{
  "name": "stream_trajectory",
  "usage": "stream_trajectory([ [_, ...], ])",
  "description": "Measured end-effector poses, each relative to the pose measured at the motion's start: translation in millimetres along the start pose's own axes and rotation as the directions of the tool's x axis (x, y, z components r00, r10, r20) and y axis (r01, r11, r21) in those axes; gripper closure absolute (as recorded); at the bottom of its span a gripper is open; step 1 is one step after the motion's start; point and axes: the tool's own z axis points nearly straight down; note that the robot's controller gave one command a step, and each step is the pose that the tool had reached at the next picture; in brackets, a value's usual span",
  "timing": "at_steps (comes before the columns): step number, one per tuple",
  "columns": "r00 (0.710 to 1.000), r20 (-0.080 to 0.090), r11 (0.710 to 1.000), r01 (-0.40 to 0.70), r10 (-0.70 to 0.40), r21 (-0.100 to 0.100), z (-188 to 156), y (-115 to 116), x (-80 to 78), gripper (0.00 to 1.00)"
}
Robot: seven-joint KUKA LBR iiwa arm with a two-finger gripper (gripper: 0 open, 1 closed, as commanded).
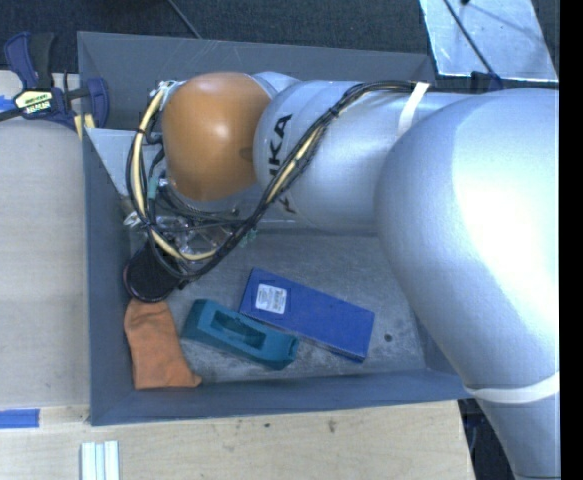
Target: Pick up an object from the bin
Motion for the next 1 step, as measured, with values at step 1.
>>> stream_trajectory([
  [1, 1.0, -0.003, 1.0, 0.0, 0.0, -0.002, -3.0, 0.6, 1.1, 1.0],
])
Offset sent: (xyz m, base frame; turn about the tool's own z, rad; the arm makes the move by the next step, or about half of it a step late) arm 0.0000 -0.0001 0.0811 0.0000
